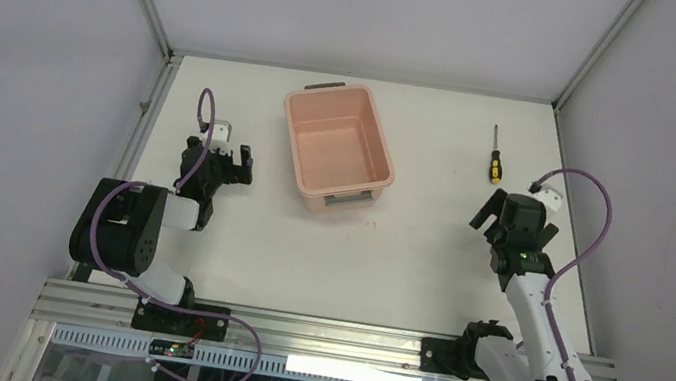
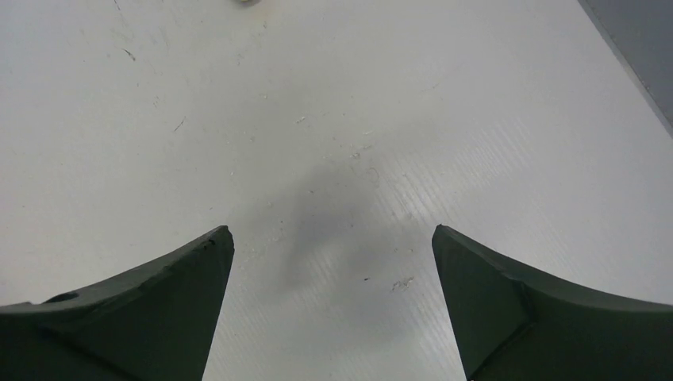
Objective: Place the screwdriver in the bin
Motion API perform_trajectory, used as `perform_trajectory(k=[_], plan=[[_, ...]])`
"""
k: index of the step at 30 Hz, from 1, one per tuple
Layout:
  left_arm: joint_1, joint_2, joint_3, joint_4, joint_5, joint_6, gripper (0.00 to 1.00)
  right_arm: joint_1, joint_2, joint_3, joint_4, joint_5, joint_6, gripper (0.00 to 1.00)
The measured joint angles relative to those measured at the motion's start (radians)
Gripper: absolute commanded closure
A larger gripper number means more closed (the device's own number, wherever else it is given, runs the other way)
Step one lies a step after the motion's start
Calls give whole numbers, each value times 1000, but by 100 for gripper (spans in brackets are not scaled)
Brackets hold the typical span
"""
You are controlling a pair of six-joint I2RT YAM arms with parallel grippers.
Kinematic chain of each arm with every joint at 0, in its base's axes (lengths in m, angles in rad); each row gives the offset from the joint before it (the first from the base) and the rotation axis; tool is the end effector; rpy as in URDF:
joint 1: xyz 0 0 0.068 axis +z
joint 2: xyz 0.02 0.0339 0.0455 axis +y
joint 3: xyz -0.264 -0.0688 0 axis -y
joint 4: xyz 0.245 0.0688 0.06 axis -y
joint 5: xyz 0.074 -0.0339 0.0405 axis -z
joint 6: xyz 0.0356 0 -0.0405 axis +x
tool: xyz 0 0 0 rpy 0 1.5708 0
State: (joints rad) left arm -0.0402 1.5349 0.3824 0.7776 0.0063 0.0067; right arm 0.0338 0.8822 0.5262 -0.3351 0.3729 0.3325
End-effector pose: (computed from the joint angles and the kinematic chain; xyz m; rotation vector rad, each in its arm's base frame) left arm 0.2666 -0.0109 0.1377 0.0498 1.9452 -0.0283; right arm 0.1857 -0.0067 0.2199 0.5220 2.1527 -0.2201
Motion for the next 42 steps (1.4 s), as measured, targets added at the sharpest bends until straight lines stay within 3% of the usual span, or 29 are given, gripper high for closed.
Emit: perform_trajectory(k=[5, 10, 21, 26, 33, 37, 38, 39, 42], plan=[[0, 0, 0, 0, 0, 0, 1, 1, 70, 122, -55, 1, -7, 1], [0, 0, 0, 0, 0, 0, 1, 2, 257, 427, -121, -67, -53, 1], [0, 0, 0, 0, 0, 0, 1, -25, 1043, 1353, -454, -187, -163, 4], [0, 0, 0, 0, 0, 0, 1, -40, 1291, 1497, -582, -192, -204, 7], [0, 0, 0, 0, 0, 0, 1, -103, 1429, 1498, -624, -198, -251, 11], [0, 0, 0, 0, 0, 0, 1, -125, 1431, 1463, -597, -211, -272, 34], [0, 0, 0, 0, 0, 0, 1, -129, 1432, 1453, -591, -219, -274, 46], [0, 0, 0, 0, 0, 0, 1, -130, 1434, 1447, -587, -225, -280, 64], [0, 0, 0, 0, 0, 0, 1, -134, 1434, 1421, -564, -264, -277, 92]])
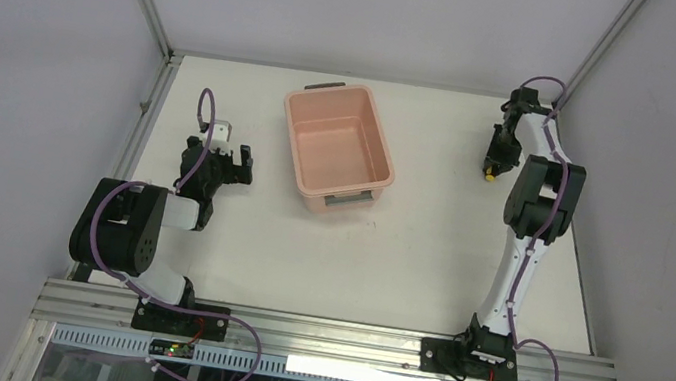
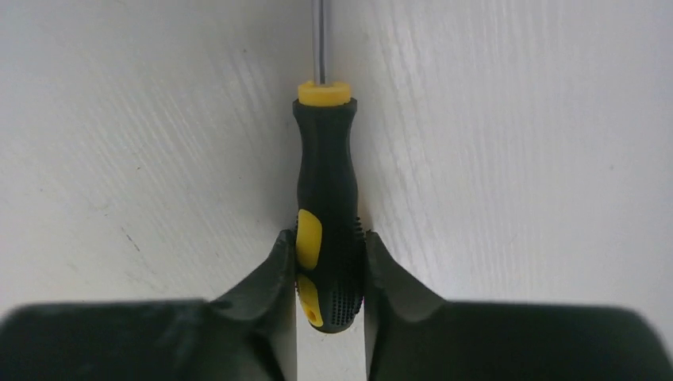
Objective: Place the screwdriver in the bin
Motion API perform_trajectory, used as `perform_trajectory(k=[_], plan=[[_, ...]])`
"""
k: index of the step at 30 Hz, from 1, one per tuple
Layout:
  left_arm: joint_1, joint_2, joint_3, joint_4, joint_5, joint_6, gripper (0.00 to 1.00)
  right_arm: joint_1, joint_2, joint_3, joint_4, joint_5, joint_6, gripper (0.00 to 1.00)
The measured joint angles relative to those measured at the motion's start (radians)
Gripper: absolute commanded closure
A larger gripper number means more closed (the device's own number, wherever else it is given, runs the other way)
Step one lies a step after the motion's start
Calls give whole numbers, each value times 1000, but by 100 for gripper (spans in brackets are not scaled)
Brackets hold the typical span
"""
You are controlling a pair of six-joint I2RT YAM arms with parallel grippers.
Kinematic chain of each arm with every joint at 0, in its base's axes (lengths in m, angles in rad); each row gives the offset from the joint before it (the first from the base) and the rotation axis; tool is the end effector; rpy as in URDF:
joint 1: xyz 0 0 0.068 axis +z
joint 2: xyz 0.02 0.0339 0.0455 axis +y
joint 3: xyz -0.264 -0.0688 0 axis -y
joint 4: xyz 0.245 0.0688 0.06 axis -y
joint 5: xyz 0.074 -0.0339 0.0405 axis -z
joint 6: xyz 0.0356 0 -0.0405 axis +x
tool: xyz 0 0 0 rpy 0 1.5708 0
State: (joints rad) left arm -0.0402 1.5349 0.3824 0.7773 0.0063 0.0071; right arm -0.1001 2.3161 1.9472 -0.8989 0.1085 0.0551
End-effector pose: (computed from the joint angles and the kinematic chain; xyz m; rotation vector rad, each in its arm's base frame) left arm 0.2666 -0.0109 0.1377 0.0502 1.9454 -0.0281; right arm 0.4790 -0.0520 0.1707 0.2434 2.8264 -0.1637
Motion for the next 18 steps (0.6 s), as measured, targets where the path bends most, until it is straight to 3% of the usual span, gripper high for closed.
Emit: perform_trajectory(k=[2, 12, 18], plan=[[0, 0, 0, 0, 0, 0, 1, -2, -1, -4, 19, -18, 8, 100], [0, 0, 0, 0, 0, 0, 1, -14, -41, -14, -26, -60, 28, 100], [0, 0, 0, 0, 0, 0, 1, 37, -224, 52, -183, -7, 98, 100]])
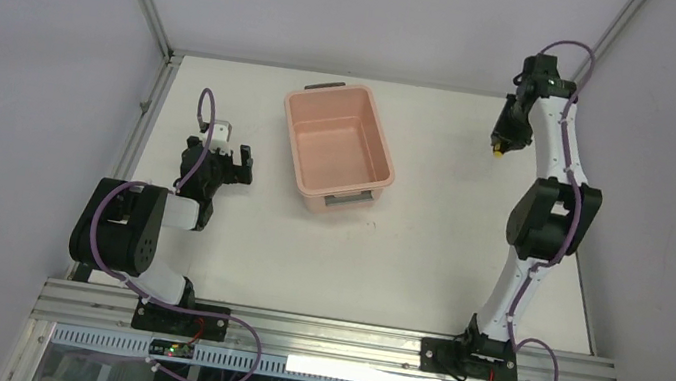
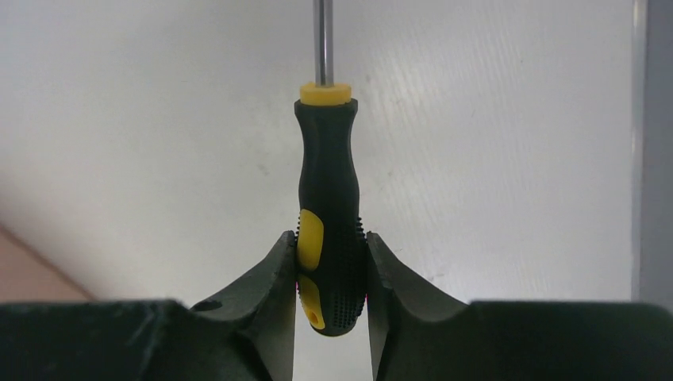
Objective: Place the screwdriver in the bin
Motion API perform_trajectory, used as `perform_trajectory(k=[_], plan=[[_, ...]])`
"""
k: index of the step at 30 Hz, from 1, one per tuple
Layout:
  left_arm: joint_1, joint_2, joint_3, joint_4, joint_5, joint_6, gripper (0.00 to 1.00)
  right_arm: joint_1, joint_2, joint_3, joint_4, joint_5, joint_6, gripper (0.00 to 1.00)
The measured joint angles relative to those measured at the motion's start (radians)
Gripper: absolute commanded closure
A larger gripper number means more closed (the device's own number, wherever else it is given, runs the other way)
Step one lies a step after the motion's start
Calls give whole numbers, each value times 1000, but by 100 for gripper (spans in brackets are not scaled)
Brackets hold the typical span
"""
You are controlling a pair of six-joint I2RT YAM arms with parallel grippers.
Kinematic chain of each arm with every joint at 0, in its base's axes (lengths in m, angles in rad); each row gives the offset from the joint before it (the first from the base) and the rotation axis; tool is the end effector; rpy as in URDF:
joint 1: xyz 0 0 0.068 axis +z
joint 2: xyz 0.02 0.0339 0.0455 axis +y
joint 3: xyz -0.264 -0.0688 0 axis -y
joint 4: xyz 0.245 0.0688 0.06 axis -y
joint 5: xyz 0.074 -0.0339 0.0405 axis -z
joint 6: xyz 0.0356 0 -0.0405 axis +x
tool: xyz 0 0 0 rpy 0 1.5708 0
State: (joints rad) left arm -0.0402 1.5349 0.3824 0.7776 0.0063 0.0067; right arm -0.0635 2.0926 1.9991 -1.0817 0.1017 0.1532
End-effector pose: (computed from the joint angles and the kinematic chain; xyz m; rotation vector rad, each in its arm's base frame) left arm 0.2666 -0.0109 0.1377 0.0498 1.9452 -0.0283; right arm 0.4422 -0.0317 0.2783 0.3241 2.7207 -0.1147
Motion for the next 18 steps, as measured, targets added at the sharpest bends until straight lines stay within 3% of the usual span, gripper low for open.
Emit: perform_trajectory(k=[4, 11, 15, 18], plan=[[0, 0, 0, 0, 0, 0, 1, 135, -121, 127, -84, 61, 52, 100], [0, 0, 0, 0, 0, 0, 1, 582, -169, 286, -132, 96, 142, 100], [0, 0, 0, 0, 0, 0, 1, 760, -128, 279, -117, 80, 172, 100], [0, 0, 0, 0, 0, 0, 1, 809, -114, 184, -62, 78, 195, 100]])
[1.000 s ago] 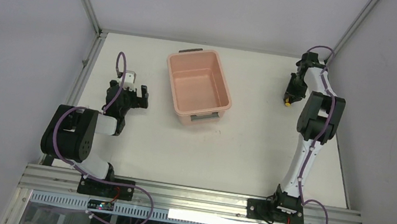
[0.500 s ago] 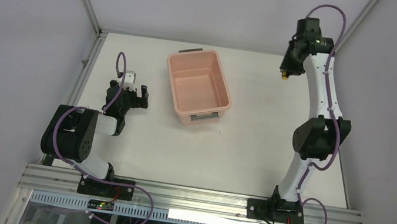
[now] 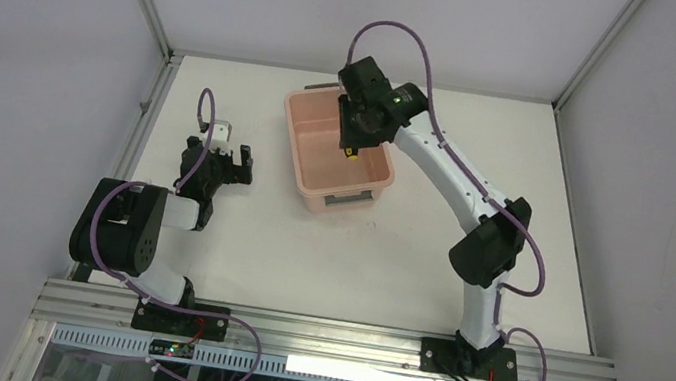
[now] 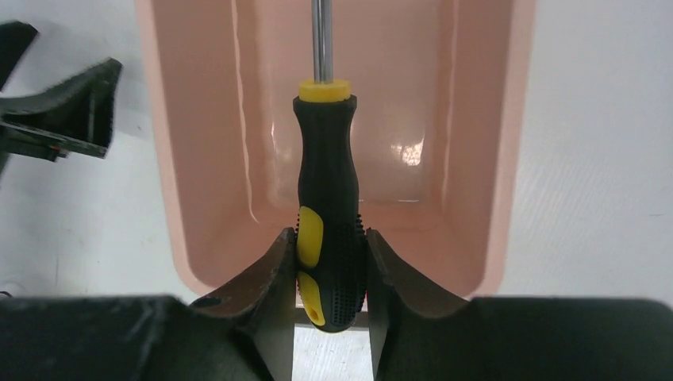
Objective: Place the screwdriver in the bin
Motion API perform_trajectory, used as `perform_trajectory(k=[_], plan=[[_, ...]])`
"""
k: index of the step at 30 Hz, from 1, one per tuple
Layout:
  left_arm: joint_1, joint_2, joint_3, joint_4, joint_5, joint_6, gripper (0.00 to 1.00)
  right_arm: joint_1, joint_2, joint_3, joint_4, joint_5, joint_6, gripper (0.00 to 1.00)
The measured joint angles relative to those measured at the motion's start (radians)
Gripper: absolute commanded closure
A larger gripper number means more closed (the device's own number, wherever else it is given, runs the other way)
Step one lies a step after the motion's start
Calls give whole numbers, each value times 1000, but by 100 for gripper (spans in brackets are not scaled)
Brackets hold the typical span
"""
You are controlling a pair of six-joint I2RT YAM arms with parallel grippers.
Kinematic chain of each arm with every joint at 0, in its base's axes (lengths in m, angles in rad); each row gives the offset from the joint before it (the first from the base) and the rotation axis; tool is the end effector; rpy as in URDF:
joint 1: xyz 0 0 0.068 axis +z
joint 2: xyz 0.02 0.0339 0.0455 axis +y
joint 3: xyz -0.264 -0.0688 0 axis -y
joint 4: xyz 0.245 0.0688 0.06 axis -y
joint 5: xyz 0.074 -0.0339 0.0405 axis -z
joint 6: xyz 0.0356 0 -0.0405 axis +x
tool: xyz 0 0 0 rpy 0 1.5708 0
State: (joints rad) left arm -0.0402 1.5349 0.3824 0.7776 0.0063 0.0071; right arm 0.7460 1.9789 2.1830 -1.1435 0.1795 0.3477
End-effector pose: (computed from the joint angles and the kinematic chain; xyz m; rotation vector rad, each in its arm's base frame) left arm 0.2666 -0.0109 0.1377 0.0502 1.9451 -0.0281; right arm 0.3105 0.2783 0.3762 -0.4230 2.4677 0.2327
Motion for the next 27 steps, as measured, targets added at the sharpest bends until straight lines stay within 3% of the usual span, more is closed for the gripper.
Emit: perform_trajectory(k=[6, 9, 13, 15, 20, 27], plan=[[0, 0, 0, 0, 0, 0, 1, 6, 31, -285, 169, -52, 24, 100], [0, 0, 0, 0, 0, 0, 1, 6, 87, -335, 229, -64, 28, 100], [0, 0, 0, 0, 0, 0, 1, 6, 173, -344, 295, -64, 28, 90], [0, 0, 0, 0, 0, 0, 1, 6, 214, -344, 327, -63, 28, 75], [0, 0, 0, 0, 0, 0, 1, 6, 287, -302, 317, -62, 23, 51], [0, 0, 0, 0, 0, 0, 1, 6, 248, -195, 273, -54, -21, 28]])
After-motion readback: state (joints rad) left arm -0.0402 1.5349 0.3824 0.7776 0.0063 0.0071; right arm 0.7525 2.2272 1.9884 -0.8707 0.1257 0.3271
